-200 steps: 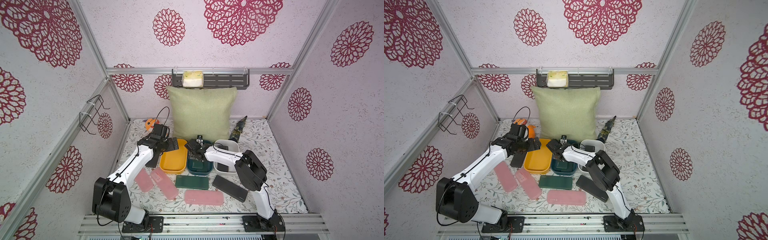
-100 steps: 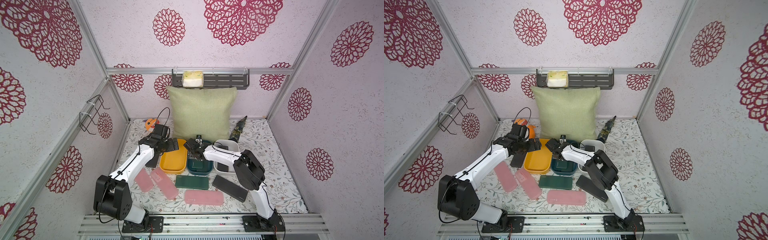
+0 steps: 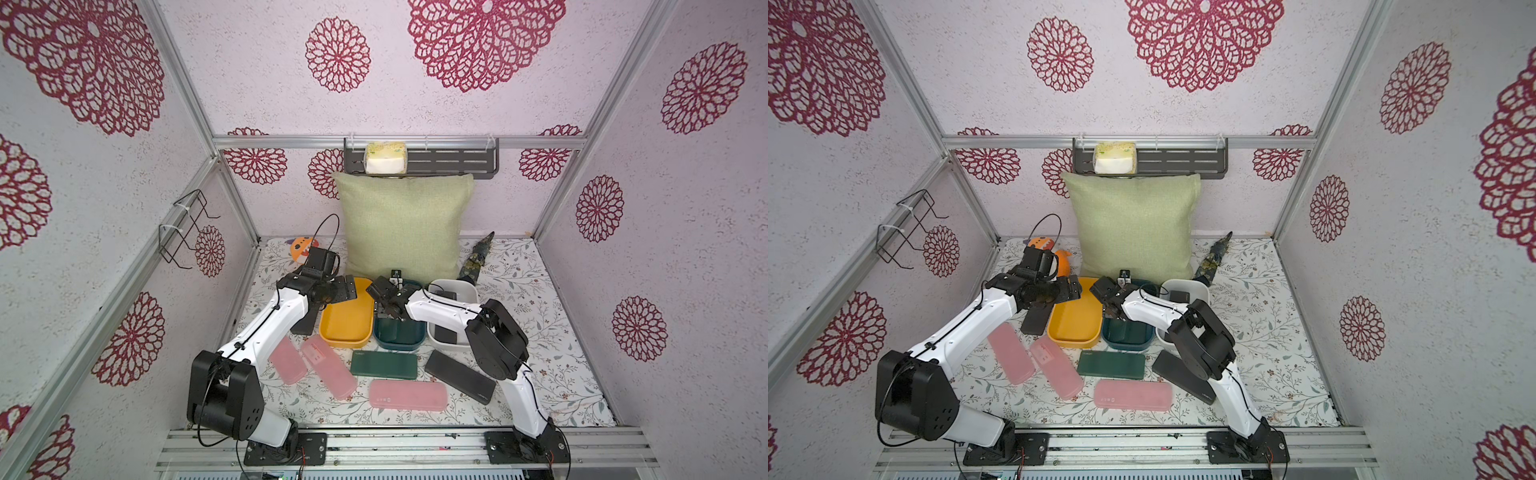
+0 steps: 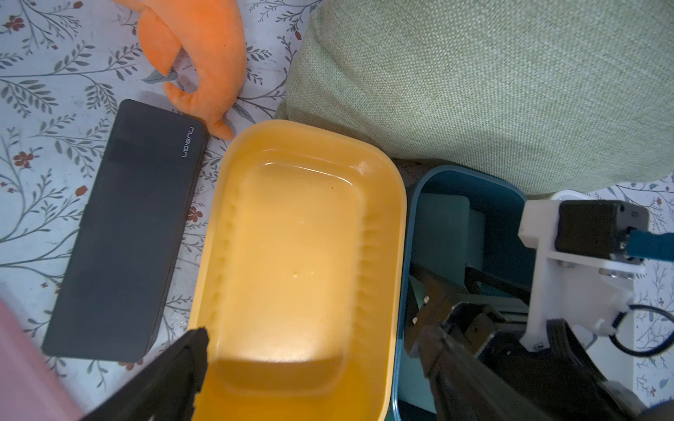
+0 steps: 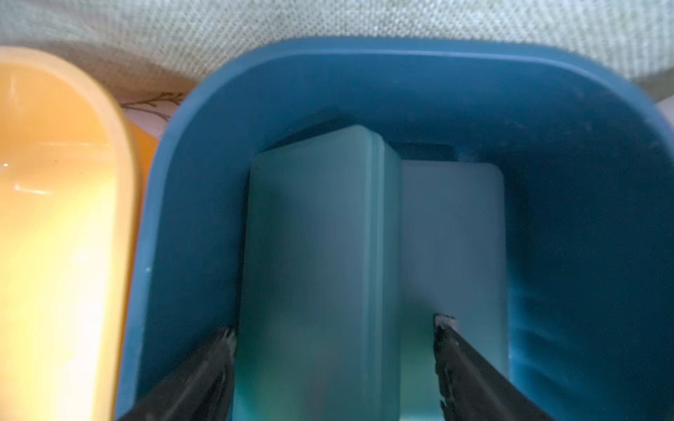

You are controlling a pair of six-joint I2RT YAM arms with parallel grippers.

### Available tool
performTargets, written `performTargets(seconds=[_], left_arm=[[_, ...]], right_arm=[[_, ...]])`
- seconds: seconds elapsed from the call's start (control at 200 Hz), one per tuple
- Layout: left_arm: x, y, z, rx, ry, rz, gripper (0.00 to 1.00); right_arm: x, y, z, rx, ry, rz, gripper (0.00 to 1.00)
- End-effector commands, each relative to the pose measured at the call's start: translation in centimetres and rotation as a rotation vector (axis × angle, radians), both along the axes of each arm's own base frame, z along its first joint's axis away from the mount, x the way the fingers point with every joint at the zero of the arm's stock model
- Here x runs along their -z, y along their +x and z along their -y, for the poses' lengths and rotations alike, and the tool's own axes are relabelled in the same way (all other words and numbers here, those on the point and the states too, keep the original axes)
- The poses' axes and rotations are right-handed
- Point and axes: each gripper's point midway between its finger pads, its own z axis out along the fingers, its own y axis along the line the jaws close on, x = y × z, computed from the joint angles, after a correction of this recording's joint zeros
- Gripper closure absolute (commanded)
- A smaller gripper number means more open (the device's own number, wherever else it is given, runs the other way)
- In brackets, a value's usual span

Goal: Place the pencil cases by color into the storage box
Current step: Place the pencil case at the storage box.

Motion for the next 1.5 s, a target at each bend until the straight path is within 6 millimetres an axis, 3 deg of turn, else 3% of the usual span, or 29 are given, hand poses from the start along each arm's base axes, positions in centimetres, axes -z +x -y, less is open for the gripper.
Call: performTargets(seconds=[0.0, 0.185, 0.46, 0.875, 1.141, 1.496], left_arm=[[-1.0, 0.6, -0.7, -0.023, 0.017, 0.024, 0.03], [-0.9, 0.3, -2.7, -0.089, 0.103, 0.004, 0.03], [0.8, 0.5, -6.2, -0.181, 0.144, -0.072, 0.03], [5.1, 1.8, -11.8, -0.245, 0.226, -0.148, 0.03], [6.7, 2.7, -13.2, -0.229, 0.209, -0.171, 0.03], [10.1, 3.7, -12.5, -0.136, 0.160, -0.237, 0.03]], right_arm=[[-1.4, -0.4, -0.2, -0.021, 0.008, 0.005, 0.13], [-3.8, -0.5, 0.4, -0.037, 0.014, 0.046, 0.13], [-7.7, -0.4, 0.7, -0.105, 0.020, 0.114, 0.12], [-9.9, -1.0, 0.5, -0.220, 0.075, 0.167, 0.10], [-10.1, -1.2, 1.7, -0.224, 0.095, 0.179, 0.09], [-10.6, -1.6, 3.5, -0.212, 0.101, 0.192, 0.08]])
